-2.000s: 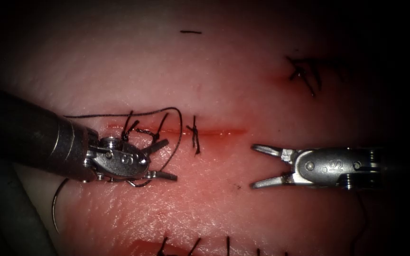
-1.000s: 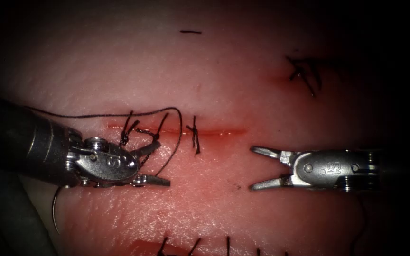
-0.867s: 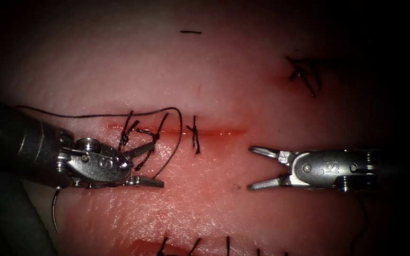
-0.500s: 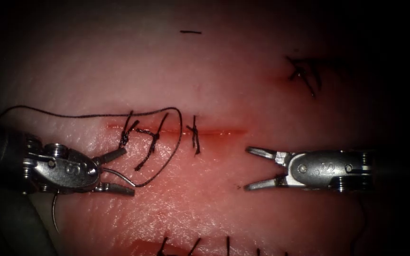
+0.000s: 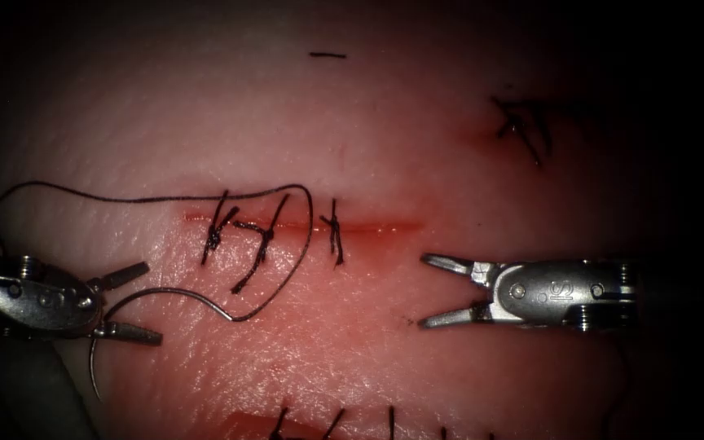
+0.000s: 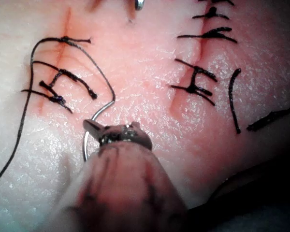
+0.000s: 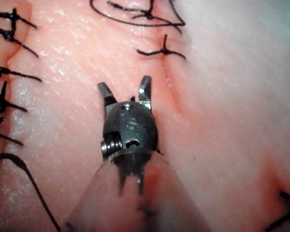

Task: Wound Closure
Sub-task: Pick up the needle with the left gripper

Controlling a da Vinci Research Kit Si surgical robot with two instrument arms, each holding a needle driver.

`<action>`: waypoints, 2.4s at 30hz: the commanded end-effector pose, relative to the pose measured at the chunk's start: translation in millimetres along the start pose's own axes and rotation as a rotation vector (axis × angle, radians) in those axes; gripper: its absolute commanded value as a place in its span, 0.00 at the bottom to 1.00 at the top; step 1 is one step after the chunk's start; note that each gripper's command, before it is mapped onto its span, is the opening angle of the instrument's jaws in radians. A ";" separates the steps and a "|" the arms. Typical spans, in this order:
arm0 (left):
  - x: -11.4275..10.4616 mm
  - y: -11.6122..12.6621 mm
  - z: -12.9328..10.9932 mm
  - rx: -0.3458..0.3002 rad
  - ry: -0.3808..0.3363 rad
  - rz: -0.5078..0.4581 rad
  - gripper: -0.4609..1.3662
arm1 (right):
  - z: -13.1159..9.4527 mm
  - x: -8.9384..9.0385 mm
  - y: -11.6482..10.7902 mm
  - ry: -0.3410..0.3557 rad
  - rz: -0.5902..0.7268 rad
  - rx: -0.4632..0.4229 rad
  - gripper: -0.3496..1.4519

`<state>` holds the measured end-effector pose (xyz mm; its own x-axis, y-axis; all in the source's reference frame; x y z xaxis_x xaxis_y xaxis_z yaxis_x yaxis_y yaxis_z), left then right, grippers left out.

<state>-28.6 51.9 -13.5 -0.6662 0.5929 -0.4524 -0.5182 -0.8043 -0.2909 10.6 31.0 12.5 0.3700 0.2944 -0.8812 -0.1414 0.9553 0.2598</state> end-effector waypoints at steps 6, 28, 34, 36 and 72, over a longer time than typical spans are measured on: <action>-2.1 -0.2 -0.5 0.022 -0.005 -0.019 0.54 | 0.1 0.0 -0.1 0.000 -0.001 0.004 0.81; -7.2 -0.8 3.2 0.060 0.003 -0.057 0.50 | 0.3 -0.2 -0.7 0.002 -0.006 0.008 0.85; -8.1 -1.2 4.6 0.062 0.004 -0.068 0.50 | 0.2 -0.2 -1.1 0.001 -0.009 0.001 0.88; -8.4 -1.3 5.1 0.061 -0.002 -0.071 0.49 | 0.2 -0.3 -1.2 0.001 -0.010 0.002 0.88; -4.2 -2.1 5.4 -0.144 0.128 -0.589 0.06 | 0.1 -0.3 -1.2 -0.004 -0.010 -0.026 0.89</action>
<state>-27.8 51.4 -6.6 -0.2113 0.9379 -0.2752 -0.7038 -0.3414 -0.6230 10.7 29.8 12.5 0.3747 0.2837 -0.8827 -0.1655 0.9572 0.2374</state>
